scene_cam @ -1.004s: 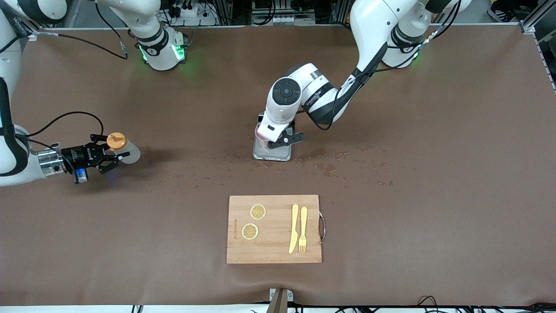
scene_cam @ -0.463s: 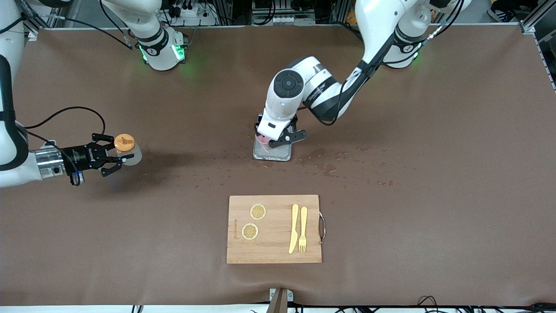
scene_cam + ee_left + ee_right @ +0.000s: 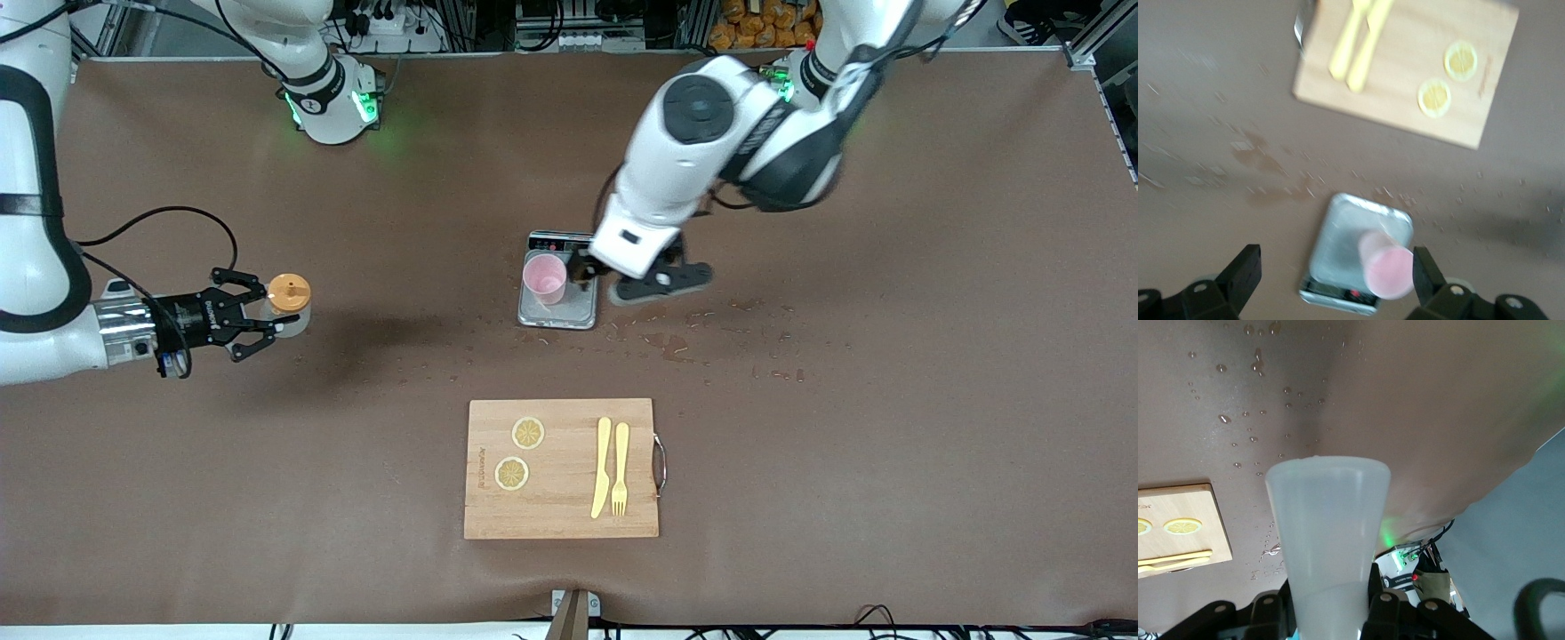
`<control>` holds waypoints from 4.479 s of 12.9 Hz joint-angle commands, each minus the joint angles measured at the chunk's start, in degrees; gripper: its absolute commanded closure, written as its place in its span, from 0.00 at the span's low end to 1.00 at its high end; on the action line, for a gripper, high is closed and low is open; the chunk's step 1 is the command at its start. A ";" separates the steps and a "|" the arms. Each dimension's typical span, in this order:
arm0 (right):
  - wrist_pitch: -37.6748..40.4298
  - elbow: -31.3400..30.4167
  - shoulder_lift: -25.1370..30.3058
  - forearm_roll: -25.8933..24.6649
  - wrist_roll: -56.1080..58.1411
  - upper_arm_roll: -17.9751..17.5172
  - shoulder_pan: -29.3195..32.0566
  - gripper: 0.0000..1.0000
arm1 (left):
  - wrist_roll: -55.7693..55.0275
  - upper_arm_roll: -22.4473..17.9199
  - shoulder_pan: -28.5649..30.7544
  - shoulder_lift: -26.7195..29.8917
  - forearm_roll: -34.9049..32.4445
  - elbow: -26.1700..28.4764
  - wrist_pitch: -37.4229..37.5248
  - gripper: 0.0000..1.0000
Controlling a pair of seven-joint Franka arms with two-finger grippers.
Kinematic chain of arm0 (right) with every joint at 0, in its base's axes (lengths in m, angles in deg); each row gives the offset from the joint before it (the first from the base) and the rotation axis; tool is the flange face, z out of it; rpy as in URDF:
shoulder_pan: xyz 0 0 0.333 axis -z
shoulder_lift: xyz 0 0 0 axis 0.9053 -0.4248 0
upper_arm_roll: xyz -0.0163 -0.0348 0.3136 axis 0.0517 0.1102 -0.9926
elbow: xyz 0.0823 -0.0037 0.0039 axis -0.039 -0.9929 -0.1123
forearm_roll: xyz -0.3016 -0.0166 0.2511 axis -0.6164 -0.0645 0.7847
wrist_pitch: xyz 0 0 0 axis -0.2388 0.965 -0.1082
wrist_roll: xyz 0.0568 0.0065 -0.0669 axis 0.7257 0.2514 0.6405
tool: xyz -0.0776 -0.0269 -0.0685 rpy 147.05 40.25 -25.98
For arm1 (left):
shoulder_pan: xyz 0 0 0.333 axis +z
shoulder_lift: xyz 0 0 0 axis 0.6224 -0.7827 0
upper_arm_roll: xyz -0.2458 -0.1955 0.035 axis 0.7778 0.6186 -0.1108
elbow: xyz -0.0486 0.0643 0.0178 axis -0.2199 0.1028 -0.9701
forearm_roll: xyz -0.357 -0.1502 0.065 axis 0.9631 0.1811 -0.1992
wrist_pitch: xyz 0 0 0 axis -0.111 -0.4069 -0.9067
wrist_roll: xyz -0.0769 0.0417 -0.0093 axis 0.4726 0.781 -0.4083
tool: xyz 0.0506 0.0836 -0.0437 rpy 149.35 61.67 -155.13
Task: Add sauce to pink cup with both arms
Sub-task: 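Lift the bottle with the right gripper while the left gripper withdraws, then tilt the bottle nozzle over the pink cup with the right gripper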
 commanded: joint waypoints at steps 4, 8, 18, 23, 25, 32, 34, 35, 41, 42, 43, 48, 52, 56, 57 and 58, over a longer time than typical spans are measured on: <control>-4.46 -1.28 6.09 -5.53 -12.10 0.72 -9.04 0.71 | 21.60 0.56 13.08 8.71 -0.49 1.50 9.85 0.00; -7.55 -1.19 7.15 -7.74 -20.90 0.72 -14.77 0.71 | 35.95 -0.13 20.30 12.31 -0.58 1.58 15.22 0.00; -14.13 -0.23 8.12 -22.75 -40.66 0.45 -30.22 0.71 | 47.22 -15.61 10.55 20.14 -1.11 1.67 27.79 0.00; -16.51 -0.49 6.98 -30.31 -49.20 0.45 -35.95 0.71 | 47.57 -15.52 11.60 20.50 -1.02 1.41 29.20 0.00; -16.34 -0.49 6.89 -32.61 -50.26 0.54 -37.01 0.71 | 47.48 -15.78 11.60 21.72 -1.02 1.41 29.38 0.00; -16.16 0.04 2.68 -44.56 -60.27 0.54 -45.09 0.71 | 47.66 -15.87 12.57 22.08 -0.58 1.32 29.38 0.00; -16.07 0.47 1.79 -46.32 -61.69 0.54 -45.98 0.70 | 47.48 -15.96 12.66 21.55 -0.49 1.15 29.38 0.00; -15.99 0.48 1.53 -47.37 -61.78 0.54 -46.33 0.70 | 47.48 -16.05 12.57 21.46 -0.49 0.97 29.38 0.00; -14.32 1.53 -1.55 -54.41 -64.86 0.63 -49.41 0.70 | 47.13 -16.31 12.83 21.38 2.04 0.27 29.38 0.00; -13.62 1.79 -1.99 -55.02 -64.94 0.54 -49.58 0.70 | 47.56 -18.23 12.75 21.38 3.54 0.27 29.38 0.00; -13.53 1.80 -2.08 -55.03 -64.94 0.54 -50.36 0.70 | 47.65 -19.46 12.66 21.38 4.86 0.27 29.38 0.00; -13.53 1.80 -3.13 -55.29 -65.56 0.63 -51.86 0.73 | 47.66 -19.12 12.57 21.73 4.25 0.35 29.38 0.00; -13.44 1.80 -3.13 -55.38 -64.42 0.63 -51.52 1.00 | 47.39 -19.04 12.31 21.81 4.25 0.35 29.38 0.00; -10.37 2.93 -2.69 -55.12 -57.75 0.63 -50.81 1.00 | 47.39 -19.04 12.39 21.81 4.17 0.35 29.38 0.00; -10.01 3.11 -2.69 -55.12 -57.22 0.63 -50.72 1.00 | 47.39 -19.04 12.39 21.73 4.25 0.35 29.38 0.00; -9.92 3.46 -2.69 -54.94 -57.21 0.72 -50.46 1.00 | 47.39 -19.04 12.39 21.73 4.25 0.35 29.38 0.00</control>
